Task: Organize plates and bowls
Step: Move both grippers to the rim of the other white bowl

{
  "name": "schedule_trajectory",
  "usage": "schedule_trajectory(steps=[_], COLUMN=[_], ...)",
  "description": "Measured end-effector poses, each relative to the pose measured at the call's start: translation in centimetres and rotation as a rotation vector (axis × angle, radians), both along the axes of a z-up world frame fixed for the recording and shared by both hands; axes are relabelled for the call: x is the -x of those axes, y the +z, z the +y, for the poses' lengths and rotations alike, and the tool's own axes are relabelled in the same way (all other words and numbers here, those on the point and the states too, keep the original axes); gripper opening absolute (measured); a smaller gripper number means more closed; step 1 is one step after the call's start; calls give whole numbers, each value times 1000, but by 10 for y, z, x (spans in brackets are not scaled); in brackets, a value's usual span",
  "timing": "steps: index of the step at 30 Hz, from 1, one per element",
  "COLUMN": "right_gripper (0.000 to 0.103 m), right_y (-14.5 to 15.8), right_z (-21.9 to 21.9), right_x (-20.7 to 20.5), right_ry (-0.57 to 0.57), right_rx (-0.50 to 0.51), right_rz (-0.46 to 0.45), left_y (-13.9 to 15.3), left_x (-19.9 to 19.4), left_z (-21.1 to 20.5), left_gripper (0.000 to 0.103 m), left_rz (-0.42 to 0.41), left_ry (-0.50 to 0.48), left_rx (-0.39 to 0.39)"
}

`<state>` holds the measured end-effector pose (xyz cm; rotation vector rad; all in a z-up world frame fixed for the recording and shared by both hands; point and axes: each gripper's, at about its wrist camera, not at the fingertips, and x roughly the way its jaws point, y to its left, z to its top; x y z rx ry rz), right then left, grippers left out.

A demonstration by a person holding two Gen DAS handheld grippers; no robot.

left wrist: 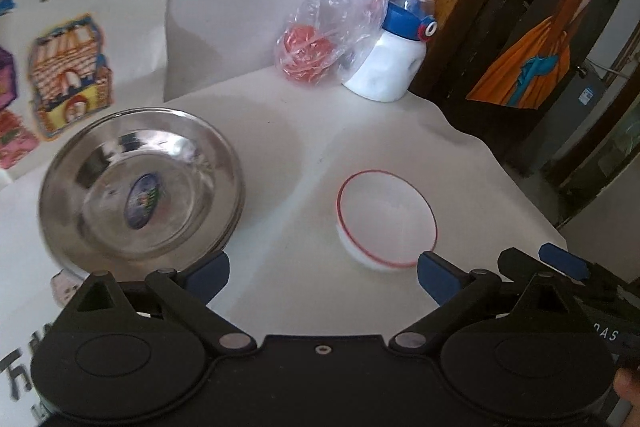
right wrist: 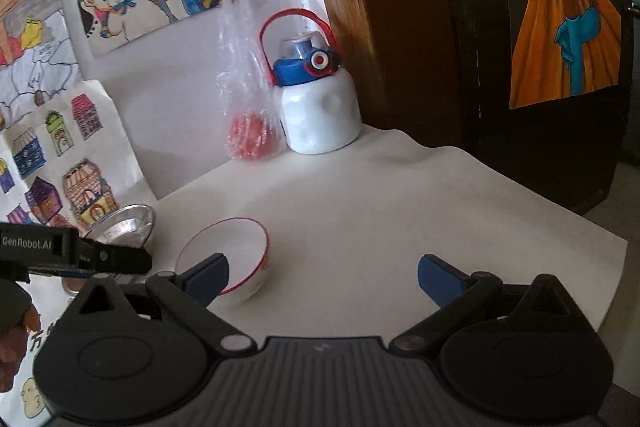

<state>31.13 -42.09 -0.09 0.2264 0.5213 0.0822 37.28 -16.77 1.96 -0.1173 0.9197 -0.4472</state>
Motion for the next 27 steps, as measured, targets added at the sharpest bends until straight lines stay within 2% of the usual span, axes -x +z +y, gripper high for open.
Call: schedule_trajectory(steps=[10,14,18,21,22,24,27], right_gripper=[101,95,90,83,83,82,74], right_y=[-9,-11,-15,-18,-18,-20,-22], right_z=[18,25,28,32,32,34,34], right_x=[-30,-35,-39,-43,-43,-45,-48], right_ry=[64,77,79,80,79,82,91], right_rx=[25,36,35,37,34,26,9], right_rz=[18,28,44,56,58,62,72], left_y=[-15,-18,-16,-16,-17,-19,-22], left_x=[-29,-34,-34,-35,-36,-38,-41], left_z=[-8,-13,-18,-19,-19,-21,-23], left_gripper=[101,96,92,85,79,74,63], left_rz=[-3,30,24,30,35,47,68], left_ry=[62,57,34,42,41,35,35], left_rx=[48,63,60,64,67,72,85])
